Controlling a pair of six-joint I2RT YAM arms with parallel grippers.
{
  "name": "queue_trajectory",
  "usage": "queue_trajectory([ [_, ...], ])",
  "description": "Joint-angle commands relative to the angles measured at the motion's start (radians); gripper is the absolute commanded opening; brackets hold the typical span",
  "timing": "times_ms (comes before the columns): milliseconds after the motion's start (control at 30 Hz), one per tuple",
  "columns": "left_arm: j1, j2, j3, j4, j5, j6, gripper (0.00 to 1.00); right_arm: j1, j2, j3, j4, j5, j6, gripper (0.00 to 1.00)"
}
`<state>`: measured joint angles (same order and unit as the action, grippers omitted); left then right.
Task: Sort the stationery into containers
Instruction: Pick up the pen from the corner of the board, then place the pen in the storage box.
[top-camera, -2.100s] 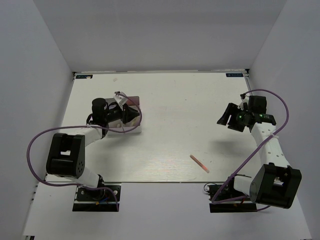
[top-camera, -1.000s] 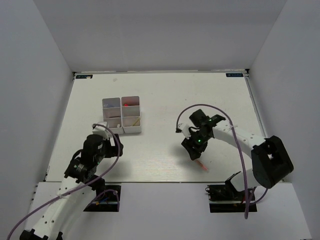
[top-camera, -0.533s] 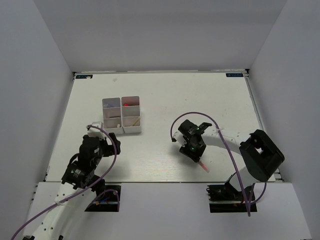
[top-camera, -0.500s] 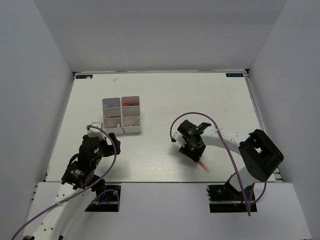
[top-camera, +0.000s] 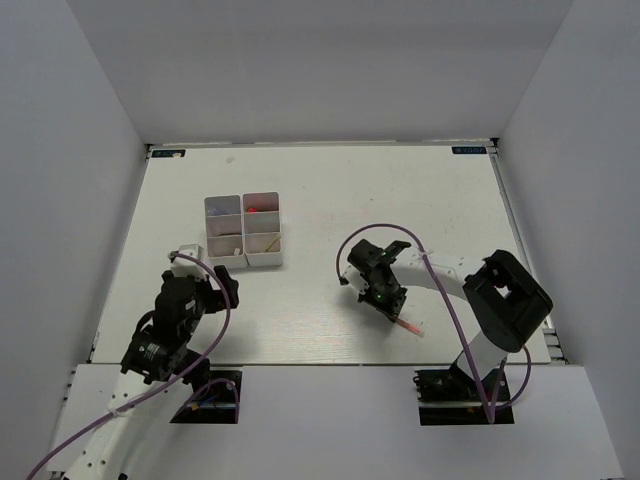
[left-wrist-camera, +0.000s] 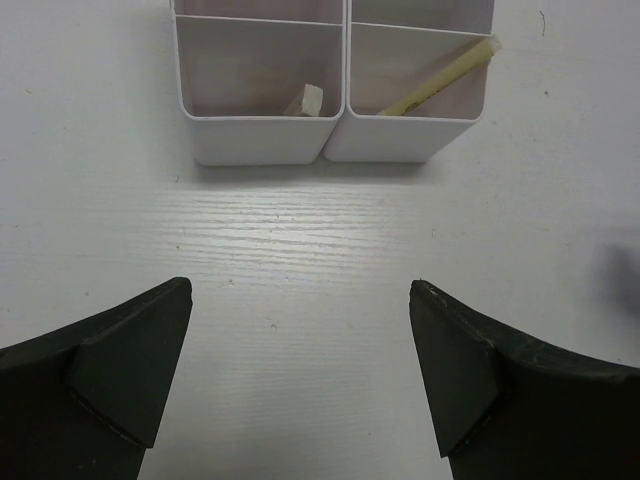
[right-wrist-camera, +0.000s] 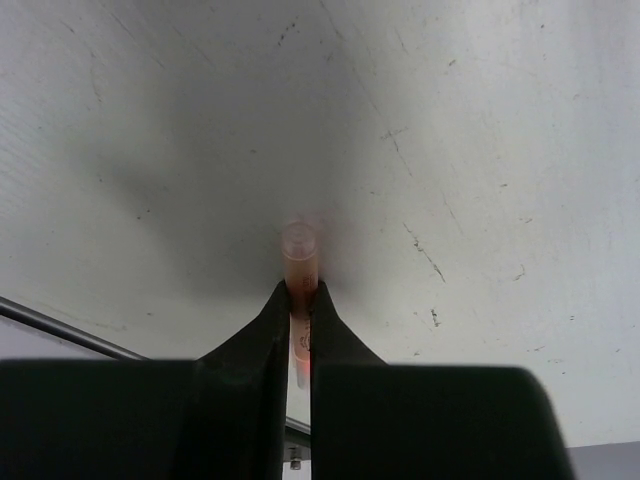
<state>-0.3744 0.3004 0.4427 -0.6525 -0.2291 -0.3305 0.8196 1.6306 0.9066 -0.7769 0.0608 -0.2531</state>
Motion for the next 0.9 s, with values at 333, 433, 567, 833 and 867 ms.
queue_trajectory([
  [333,0.006,-0.033,-0.007,0.025,-0.019,0.002,1.0,0.0,-0.028,0.228,0.298,-0.254,-0.152,0.0],
  [433,0.006,-0.033,-0.007,0.022,-0.022,0.007,1.0,0.001,0.052,0.431,0.295,-0.363,-0.212,0.0],
  [567,0.006,-0.037,-0.004,0.016,-0.05,0.005,1.0,0.0,0.199,0.699,0.251,-0.507,-0.252,0.0],
  [833,0.008,-0.055,-0.006,0.016,-0.079,0.011,1.0,-0.007,0.346,0.914,0.401,-0.835,-0.273,0.0],
  [867,0.005,-0.056,-0.007,0.013,-0.081,0.01,1.0,-0.008,0.366,0.942,0.442,-0.908,-0.205,0.0],
])
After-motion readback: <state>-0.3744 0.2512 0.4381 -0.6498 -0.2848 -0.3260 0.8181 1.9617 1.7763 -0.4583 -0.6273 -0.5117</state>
